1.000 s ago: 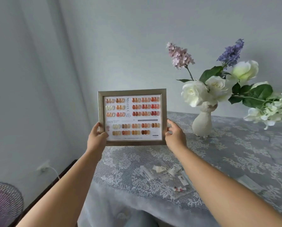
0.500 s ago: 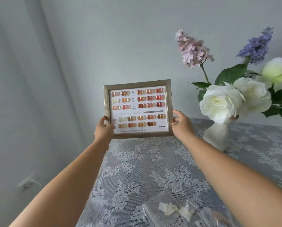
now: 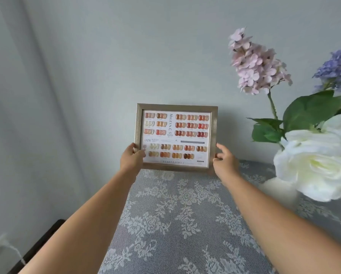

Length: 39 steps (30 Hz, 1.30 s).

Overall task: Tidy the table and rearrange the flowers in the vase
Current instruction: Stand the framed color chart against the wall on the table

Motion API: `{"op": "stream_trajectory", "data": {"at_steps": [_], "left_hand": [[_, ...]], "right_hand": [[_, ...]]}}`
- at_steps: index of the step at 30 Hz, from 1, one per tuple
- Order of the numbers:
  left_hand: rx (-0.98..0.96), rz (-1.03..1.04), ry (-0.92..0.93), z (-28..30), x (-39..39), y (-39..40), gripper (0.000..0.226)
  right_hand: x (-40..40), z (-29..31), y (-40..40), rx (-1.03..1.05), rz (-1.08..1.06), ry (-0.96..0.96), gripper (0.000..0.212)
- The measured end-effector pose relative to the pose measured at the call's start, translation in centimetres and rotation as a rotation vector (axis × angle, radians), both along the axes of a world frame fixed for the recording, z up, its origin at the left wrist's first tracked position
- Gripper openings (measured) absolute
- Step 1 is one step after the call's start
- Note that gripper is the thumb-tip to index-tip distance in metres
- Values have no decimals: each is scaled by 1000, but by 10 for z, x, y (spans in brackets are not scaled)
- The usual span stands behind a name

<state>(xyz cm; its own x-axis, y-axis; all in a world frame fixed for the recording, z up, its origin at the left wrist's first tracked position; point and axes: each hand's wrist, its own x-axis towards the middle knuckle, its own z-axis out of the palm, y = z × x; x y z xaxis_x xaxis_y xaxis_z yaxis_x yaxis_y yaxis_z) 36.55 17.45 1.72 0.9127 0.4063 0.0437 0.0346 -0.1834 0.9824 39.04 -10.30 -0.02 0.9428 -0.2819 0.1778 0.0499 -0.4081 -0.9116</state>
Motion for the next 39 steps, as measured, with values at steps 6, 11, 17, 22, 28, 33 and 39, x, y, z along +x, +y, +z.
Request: {"op": "stream_trajectory", "data": {"at_steps": [6,11,17,22,28,33,39], "left_hand": [[-7,-47,38,-9,34,-7,38],[18,-106,29,-12,52,-15,34],[29,-114,-43,-4,67,-20,19],[8,-104,-39,-6,75,-23,19],[45,-105,-11,-17,71,-28,12],[104,-118,20,-11,68,-26,13],[96,-137,15,-15,52,-29,13]], "right_hand": [[22,-8,-6,-25,-60,-6,62],[36,-17,-14,-5,-86,-1,63],[49,-14,-19,-11,-123,-28,58],[55,-14,-19,-5,-123,-13,58],[52,-24,-22,9,-104,29,61],[47,-28,-26,10,-116,34,61],[35,-36,-30,18,-144,30,59]]}}
